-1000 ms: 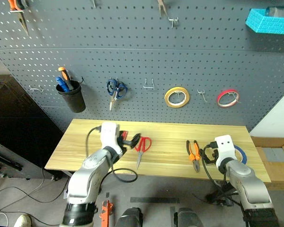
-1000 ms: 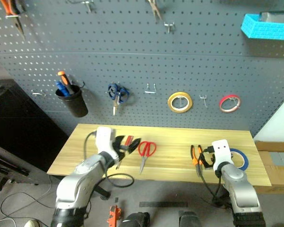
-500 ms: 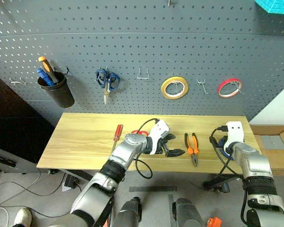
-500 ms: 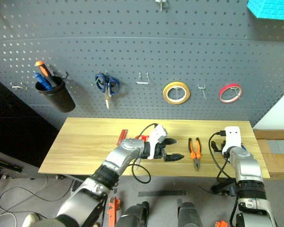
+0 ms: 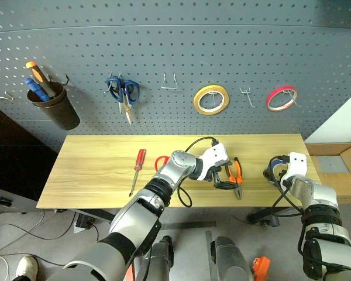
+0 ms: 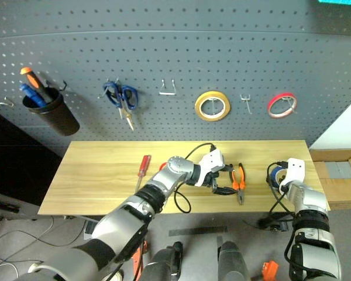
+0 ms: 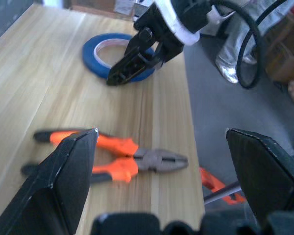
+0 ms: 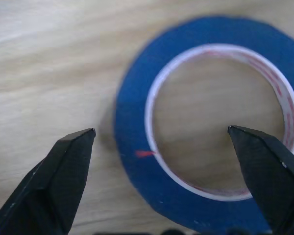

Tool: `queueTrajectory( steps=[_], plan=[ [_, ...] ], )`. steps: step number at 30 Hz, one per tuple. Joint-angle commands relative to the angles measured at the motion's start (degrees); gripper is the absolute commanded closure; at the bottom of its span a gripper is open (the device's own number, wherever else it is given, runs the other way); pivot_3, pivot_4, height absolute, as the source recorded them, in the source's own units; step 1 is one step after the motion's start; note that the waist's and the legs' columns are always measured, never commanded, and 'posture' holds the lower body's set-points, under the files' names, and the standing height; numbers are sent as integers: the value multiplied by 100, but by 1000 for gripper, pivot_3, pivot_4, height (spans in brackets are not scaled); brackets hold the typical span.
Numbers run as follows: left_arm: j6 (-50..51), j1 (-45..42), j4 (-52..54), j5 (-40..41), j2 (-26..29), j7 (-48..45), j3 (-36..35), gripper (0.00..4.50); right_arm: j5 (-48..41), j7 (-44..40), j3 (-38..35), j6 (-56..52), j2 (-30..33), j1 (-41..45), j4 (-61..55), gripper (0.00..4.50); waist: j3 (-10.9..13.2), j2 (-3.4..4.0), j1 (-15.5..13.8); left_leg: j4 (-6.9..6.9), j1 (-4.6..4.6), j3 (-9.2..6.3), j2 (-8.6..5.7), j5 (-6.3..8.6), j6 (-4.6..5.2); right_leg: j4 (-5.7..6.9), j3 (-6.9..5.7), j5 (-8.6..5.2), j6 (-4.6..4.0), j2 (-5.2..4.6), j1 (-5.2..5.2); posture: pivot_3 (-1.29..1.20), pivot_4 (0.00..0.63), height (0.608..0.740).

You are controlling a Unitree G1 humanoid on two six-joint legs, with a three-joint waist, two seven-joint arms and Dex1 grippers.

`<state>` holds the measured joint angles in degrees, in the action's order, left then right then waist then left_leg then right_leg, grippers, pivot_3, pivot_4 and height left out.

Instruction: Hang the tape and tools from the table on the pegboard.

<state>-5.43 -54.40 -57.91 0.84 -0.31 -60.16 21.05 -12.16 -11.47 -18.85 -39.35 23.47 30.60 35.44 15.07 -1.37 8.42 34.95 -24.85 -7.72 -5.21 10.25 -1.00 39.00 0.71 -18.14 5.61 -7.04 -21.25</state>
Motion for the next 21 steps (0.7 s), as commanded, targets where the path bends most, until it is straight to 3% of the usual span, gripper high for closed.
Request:
queueTrajectory(
  steps=[1,11,17,21],
  plan=[
    [-205,-179,-147,-58,-74,0,-189,0,-111,-196,-14,100,46,150,129,865,5,-9,33,0,0,3,0,0,0,1,3,1,1,1,-2,-240,293,740],
    [-149,-398,-373,-82,-98,16,-587,0,4,-477,208,429,94,349,535,4115,7,-11,82,0,-1,5,4,0,0,1,12,5,9,1,-9,-222,272,740],
    [-190,-369,-355,-108,-38,25,-705,0,328,-558,618,806,189,285,464,4137,4,-5,117,1,-1,6,2,-1,-1,3,14,7,12,2,-10,-228,237,740],
    [212,2,332,178,97,-164,-867,0,732,-525,1033,1094,330,-444,-958,4137,-10,18,121,1,-3,3,2,-2,-2,5,14,7,13,0,-16,-248,206,740]
  ],
)
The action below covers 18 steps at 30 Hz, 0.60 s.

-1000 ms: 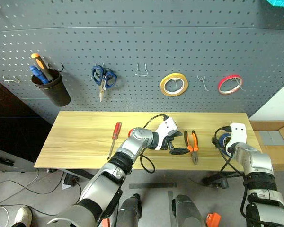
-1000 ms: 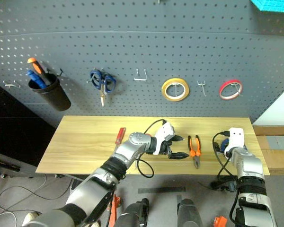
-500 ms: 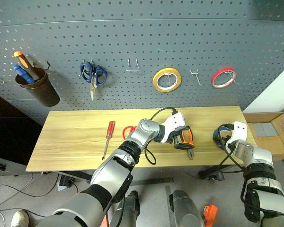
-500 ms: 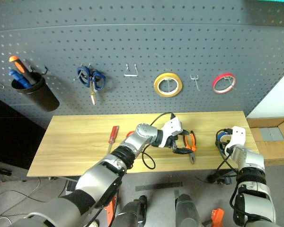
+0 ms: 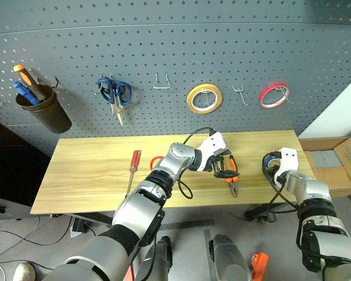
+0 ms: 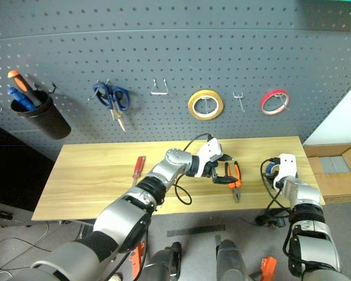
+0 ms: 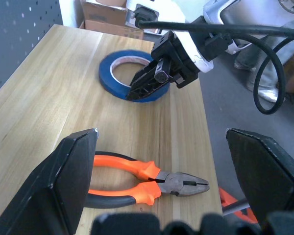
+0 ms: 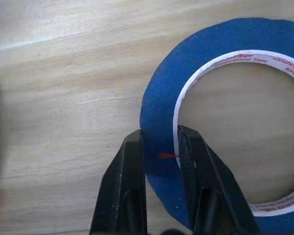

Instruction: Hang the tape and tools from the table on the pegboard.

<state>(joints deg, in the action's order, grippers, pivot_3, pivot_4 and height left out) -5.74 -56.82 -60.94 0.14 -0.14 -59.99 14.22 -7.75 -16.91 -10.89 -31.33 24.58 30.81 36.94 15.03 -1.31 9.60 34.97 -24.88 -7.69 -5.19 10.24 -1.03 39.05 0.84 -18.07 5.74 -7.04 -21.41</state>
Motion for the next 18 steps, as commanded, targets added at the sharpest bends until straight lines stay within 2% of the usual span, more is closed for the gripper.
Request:
queueTrajectory(
  steps=[1,5,9,13,18],
  plan=[
    [404,418,931,311,135,-245,-210,0,418,19,379,398,252,-732,-1614,4137,-10,17,8,0,0,1,0,0,-1,1,1,0,0,-1,-1,-260,190,740],
    [1576,1591,3093,671,587,-320,-224,0,967,95,945,837,308,-1978,-3990,4137,-77,85,154,-3,-6,-5,2,-10,-19,2,5,0,1,-3,-15,-289,151,740],
    [2831,2606,5025,1091,945,234,-525,0,1546,349,1463,1414,170,-2709,-5094,4137,-179,93,308,0,-5,-10,1,-11,-24,12,12,0,0,-4,-31,-302,109,740],
    [3648,3312,6333,1393,1092,921,-863,0,2070,589,1902,2274,63,-2759,-5114,4137,-422,97,340,10,14,-21,4,-13,-19,42,14,10,5,-3,-19,-292,69,740],
    [3899,3419,6883,1559,1103,1680,-1263,0,2327,593,2284,3643,-69,-1663,-4092,4137,-547,87,381,-1,96,-35,3,-25,-42,-12,1,65,34,5,87,-263,34,740]
  ],
)
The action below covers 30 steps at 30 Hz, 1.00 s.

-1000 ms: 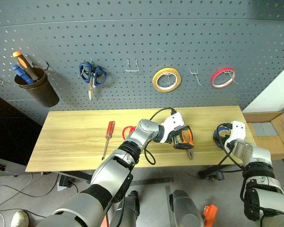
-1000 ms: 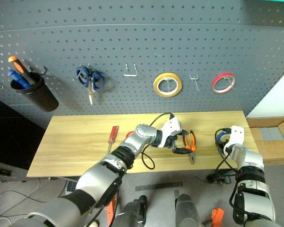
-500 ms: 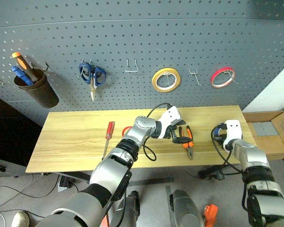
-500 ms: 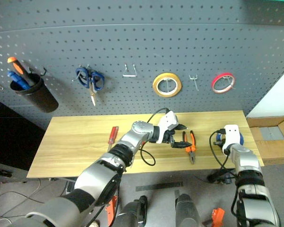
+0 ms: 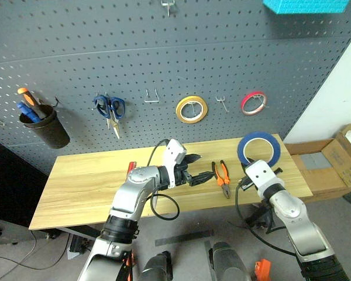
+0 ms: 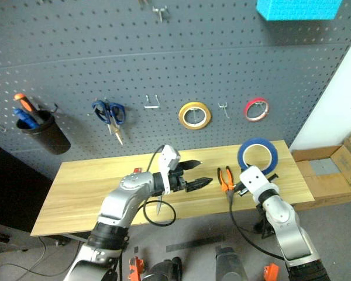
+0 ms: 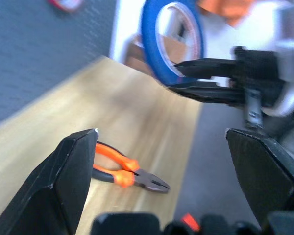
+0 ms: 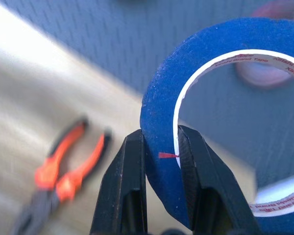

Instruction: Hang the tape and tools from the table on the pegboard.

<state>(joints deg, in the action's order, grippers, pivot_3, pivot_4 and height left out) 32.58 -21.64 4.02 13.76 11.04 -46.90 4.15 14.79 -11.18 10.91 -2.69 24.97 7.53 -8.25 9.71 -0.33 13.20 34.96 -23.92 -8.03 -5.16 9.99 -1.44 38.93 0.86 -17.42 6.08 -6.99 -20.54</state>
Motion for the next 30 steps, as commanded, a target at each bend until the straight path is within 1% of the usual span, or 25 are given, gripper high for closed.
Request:
queueTrajectory(
  steps=[1,2,4,5,6,8,11,12,13,15,19,23,27,28,30],
  plan=[
    [75,-145,382,228,-9,455,-302,0,40,-18,118,934,-159,917,689,4137,-49,-20,59,0,20,-12,1,2,-2,-9,-1,15,3,-2,29,-254,30,740],
    [62,-195,353,255,0,523,-336,0,-9,-80,132,1074,-203,1166,977,4137,-74,-23,86,1,20,-20,-3,1,-2,-21,-3,23,-14,-3,36,-247,26,740],
    [22,-268,279,295,35,618,-367,0,-112,-223,150,1332,-268,1549,1491,4137,-144,-46,97,1,19,-43,-12,-1,0,-39,-8,45,-20,-3,47,-233,21,740],
    [-14,-298,226,305,58,656,-383,0,-166,-332,165,1449,-302,1757,1776,4137,-193,-55,90,1,17,-54,-17,-7,2,-42,-14,54,-17,-3,47,-233,21,740],
    [-52,-322,167,304,89,670,-387,0,-252,-460,159,1560,-344,1972,2075,4137,-225,-55,93,0,18,-69,-18,-26,-6,-42,-24,68,5,-1,39,-225,20,740],
    [-116,-344,94,299,142,689,-378,0,-426,-684,93,1721,-432,2280,2553,4137,-254,-55,95,0,26,-89,-21,-72,-11,-40,-28,72,4,7,53,-212,19,740],
    [-218,-422,-2,286,180,762,-412,0,-823,-1078,-66,1757,-573,2663,3131,4137,-269,-52,95,-2,26,-105,-24,-80,-5,-38,-30,76,11,13,54,-198,22,740],
    [-243,-461,-38,295,185,780,-424,0,-988,-1243,-127,1672,-631,2791,3320,4137,-269,-52,95,-2,25,-112,-24,-100,23,-38,-29,75,10,19,53,-191,24,740],
    [-257,-496,-64,308,189,796,-428,0,-1136,-1416,-175,1590,-674,2904,3497,4137,-269,-52,94,-3,24,-119,-23,-105,24,-38,-28,73,7,26,49,-188,24,740],
    [-259,-536,-82,334,195,808,-426,0,-1287,-1637,-228,1519,-703,3069,3779,4137,-269,-52,92,-9,21,-127,-22,-110,20,-38,-27,70,2,32,40,-185,26,740],
    [-288,-554,-85,353,200,818,-401,0,-1449,-1778,-427,1440,-724,3410,4287,4137,-271,-49,89,-24,17,-129,-21,-110,20,-40,-25,70,1,35,32,-183,26,740],
    [-329,-566,-105,362,199,815,-376,0,-1561,-2038,-498,1347,-749,3611,4566,4137,-271,-48,95,-29,17,-128,-22,-110,20,-40,-23,70,1,35,28,-186,23,740],
    [-368,-582,-146,371,195,824,-350,0,-1628,-2329,-515,1026,-752,3680,4718,4137,-277,-43,95,-27,18,-129,-21,-111,19,-37,-24,69,1,36,30,-189,18,740],
    [-378,-584,-152,372,192,827,-343,0,-1617,-2358,-514,1004,-729,3673,4724,3433,-278,-42,96,-26,18,-129,-21,-112,18,-36,-23,69,1,36,30,-190,18,740],
    [-402,-593,-173,371,188,826,-331,0,-1587,-2356,-518,988,-691,3646,4721,3008,-278,-41,97,-25,18,-128,-22,-115,14,-36,-21,69,1,35,30,-191,17,740]
  ],
)
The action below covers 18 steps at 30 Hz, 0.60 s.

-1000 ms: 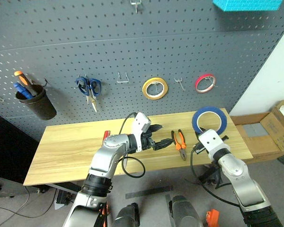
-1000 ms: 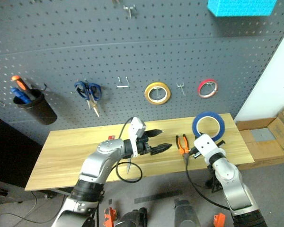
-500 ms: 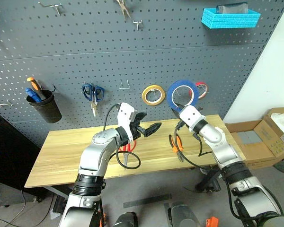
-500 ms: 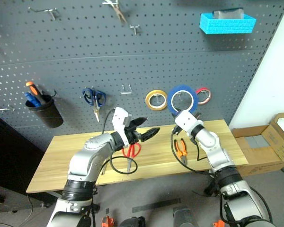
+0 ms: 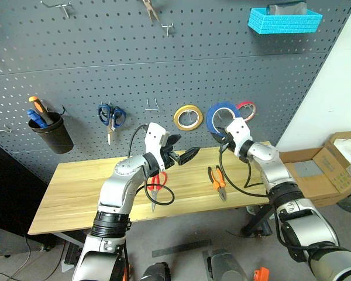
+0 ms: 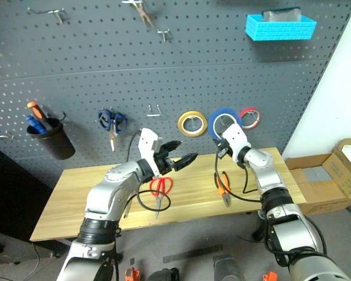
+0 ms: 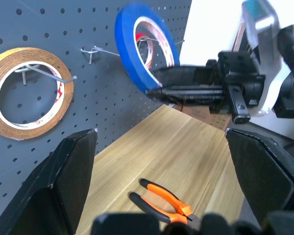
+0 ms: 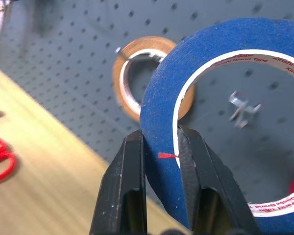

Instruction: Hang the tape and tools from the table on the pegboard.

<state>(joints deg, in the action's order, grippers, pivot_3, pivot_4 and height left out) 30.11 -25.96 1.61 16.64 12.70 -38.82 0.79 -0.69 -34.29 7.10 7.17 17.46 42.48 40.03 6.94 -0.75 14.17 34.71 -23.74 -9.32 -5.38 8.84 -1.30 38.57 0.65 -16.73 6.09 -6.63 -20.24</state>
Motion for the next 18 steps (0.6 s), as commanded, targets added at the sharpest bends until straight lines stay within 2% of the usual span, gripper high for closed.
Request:
queueTrajectory(
  steps=[1,8,9,14,18],
  plan=[
    [-168,-167,54,83,20,18,10,0,-28,-37,-140,2,73,133,-116,2671,-1,1,1,0,0,0,0,-1,-2,0,0,0,0,0,0,-191,17,740],
    [-215,-192,8,94,-1,4,42,0,7,-3,-153,-52,150,-45,-298,265,-43,31,4,1,0,1,0,-3,-4,2,1,0,0,0,-1,-201,18,740],
    [-214,-192,9,99,-3,2,46,0,18,21,-150,-80,159,-88,-348,42,-47,33,4,1,0,1,0,-3,-3,2,1,0,1,0,-1,-203,19,740],
    [-141,-35,112,137,22,-6,88,0,109,365,-111,-933,147,-618,-1047,42,-62,35,-3,2,0,0,1,-3,-3,2,1,0,1,0,-1,-207,41,740],
    [-463,457,50,-197,361,-219,390,0,-391,628,-350,-2886,-212,-1218,-2013,42,-65,39,10,0,1,6,8,-2,-2,6,12,-3,-4,4,-5,-210,76,740]
  ],
)
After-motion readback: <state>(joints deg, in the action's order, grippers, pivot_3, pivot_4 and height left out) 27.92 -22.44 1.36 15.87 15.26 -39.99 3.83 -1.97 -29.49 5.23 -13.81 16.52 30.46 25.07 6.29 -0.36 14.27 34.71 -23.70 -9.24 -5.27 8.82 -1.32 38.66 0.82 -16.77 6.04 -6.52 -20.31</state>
